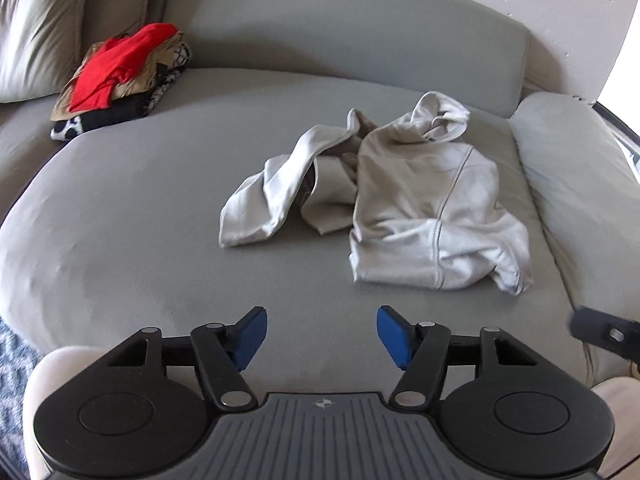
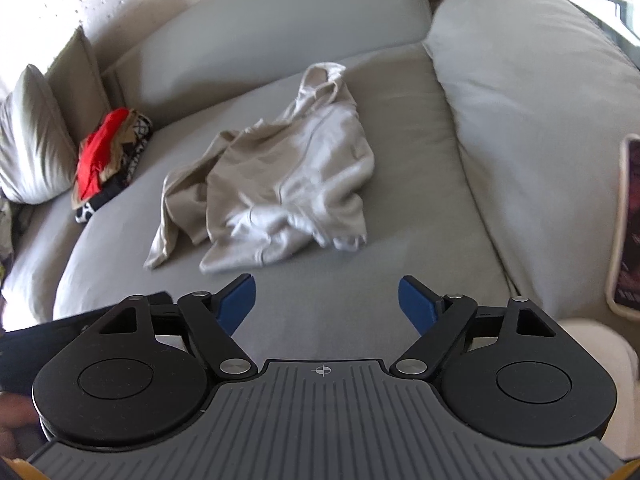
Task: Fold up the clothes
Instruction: 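Grasp the grey hoodie with the right tool and lift it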
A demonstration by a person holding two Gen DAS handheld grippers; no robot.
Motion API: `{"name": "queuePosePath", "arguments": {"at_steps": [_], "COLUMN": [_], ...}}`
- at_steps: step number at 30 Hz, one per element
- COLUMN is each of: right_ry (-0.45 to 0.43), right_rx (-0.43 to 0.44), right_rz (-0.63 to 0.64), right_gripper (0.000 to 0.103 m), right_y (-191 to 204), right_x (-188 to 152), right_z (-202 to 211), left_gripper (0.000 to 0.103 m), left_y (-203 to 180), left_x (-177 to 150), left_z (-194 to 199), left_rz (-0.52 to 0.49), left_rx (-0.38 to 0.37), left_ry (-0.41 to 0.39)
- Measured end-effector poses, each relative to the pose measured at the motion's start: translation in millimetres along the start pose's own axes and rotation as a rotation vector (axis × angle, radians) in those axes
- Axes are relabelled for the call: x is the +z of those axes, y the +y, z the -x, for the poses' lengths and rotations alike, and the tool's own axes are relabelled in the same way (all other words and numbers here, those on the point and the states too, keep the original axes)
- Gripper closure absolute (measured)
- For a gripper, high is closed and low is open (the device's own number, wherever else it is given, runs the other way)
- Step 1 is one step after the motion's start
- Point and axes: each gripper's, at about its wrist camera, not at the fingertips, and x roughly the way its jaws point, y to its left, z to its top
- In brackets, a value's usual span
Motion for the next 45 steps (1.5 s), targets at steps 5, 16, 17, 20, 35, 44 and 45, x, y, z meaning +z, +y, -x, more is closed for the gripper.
{"name": "queuePosePath", "arguments": {"at_steps": [5,16,17,20,35,44,45], "right_ry": [-0.014,0.024,-0.039,-0.256,-0.004,-0.032,-0.033], "right_rx": [-0.011,0.105,0.154,0.292,0.227,0.144,0.146], "right_rz": [0.085,-0.112,-0.103,-0.117,-0.025,-0.120,-0.121], "right_gripper": [0.024,0.088,0.088,0.092,0.050,0.049,0.049], "right_y": [9,12,24,50,59,25,24], "right_x": [22,87,97,108,-45,-36,-35], "right_z": [-55,-137,-122,-61,19,21,21], "left_gripper": [0.038,0.034,0.034,0.034,0.028,0.034,0.041], "left_y": [3,23,25,33,84,74,77], "left_x": [10,11,12,16,33,36,37], "left_z": [-5,-11,-8,2,53,-14,-27], "left_rz": [0.024,0.079,0.081,0.089,0.142,0.185,0.224], "left_rx": [0.020,0.060,0.071,0.106,0.314,-0.026,-0.074], "left_ry": [-0.010,0.011,-0.003,-0.043,-0.187,-0.039,-0.004]}}
